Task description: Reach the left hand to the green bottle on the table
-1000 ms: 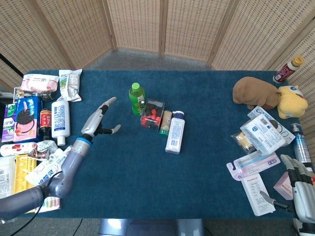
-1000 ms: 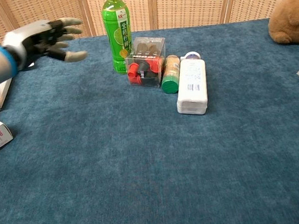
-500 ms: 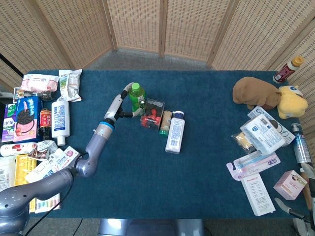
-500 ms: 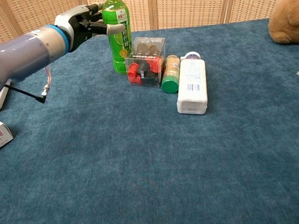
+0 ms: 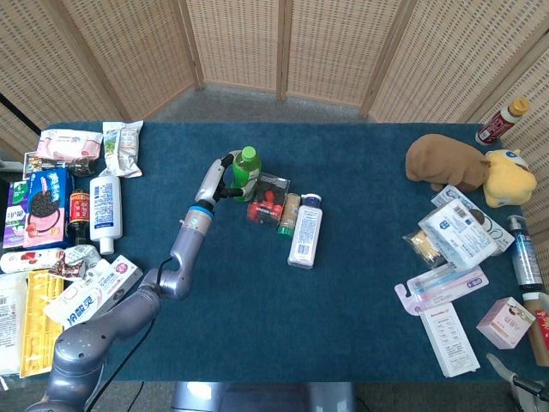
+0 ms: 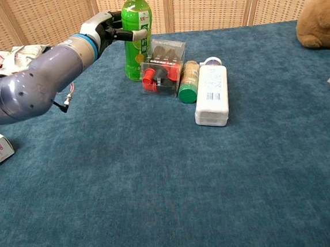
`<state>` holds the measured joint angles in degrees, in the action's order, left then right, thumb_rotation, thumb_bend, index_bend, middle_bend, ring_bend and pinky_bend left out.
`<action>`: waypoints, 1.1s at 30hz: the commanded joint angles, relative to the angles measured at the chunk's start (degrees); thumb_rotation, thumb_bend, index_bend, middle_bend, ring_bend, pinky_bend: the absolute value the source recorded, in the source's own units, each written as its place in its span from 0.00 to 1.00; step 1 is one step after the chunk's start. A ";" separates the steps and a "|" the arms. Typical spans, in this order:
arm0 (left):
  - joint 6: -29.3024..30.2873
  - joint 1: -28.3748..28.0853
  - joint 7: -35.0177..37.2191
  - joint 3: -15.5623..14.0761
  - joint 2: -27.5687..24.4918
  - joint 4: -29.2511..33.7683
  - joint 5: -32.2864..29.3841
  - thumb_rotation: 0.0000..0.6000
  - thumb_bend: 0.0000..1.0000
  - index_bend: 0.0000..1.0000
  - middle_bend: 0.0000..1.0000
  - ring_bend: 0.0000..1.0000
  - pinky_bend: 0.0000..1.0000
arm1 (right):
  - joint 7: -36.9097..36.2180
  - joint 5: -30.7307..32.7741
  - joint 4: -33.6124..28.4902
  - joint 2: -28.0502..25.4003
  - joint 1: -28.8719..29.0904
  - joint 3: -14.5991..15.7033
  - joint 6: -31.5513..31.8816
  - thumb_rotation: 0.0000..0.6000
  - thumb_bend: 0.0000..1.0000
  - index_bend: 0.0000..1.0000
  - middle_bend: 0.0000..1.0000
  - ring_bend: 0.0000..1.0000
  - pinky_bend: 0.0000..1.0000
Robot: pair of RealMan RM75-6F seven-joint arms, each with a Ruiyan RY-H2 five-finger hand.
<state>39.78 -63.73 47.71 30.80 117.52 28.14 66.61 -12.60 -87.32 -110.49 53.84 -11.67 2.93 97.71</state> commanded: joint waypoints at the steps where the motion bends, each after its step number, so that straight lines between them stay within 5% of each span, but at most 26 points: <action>1: 5.41 -0.82 1.30 -1.59 3.36 -4.98 1.97 1.00 0.55 0.58 0.51 0.50 0.34 | 0.07 -0.42 -0.46 -0.22 -0.08 -0.14 0.08 0.85 0.07 0.00 0.06 0.00 0.00; 8: 18.13 4.68 6.83 -4.89 0.94 -0.16 6.04 1.00 0.54 0.60 0.54 0.53 0.37 | -0.25 -0.46 0.01 0.33 0.90 -0.64 -1.91 0.85 0.07 0.00 0.06 0.00 0.00; 11: 24.43 9.06 8.31 -6.26 -3.59 8.89 7.96 1.00 0.52 0.60 0.53 0.53 0.37 | -0.26 -0.43 0.36 0.72 1.80 -1.05 -3.28 0.85 0.07 0.00 0.06 0.00 0.00; 20: 36.91 24.13 1.62 -10.37 -23.86 48.99 11.86 1.00 0.49 0.58 0.52 0.53 0.37 | -2.39 -1.06 3.25 2.79 4.37 -1.85 -6.99 0.85 0.07 0.00 0.06 0.00 0.00; 26: 40.34 29.25 0.46 -11.12 -31.60 62.55 13.27 1.00 0.48 0.58 0.52 0.53 0.37 | -3.02 -1.57 4.29 3.80 5.26 -2.05 -7.98 0.85 0.07 0.00 0.06 0.00 0.00; 33: 42.39 32.12 -0.50 -11.64 -35.63 68.73 14.92 1.00 0.47 0.58 0.51 0.53 0.36 | -2.85 -1.35 4.52 3.90 5.57 -2.07 -8.50 0.86 0.07 0.00 0.06 0.00 0.00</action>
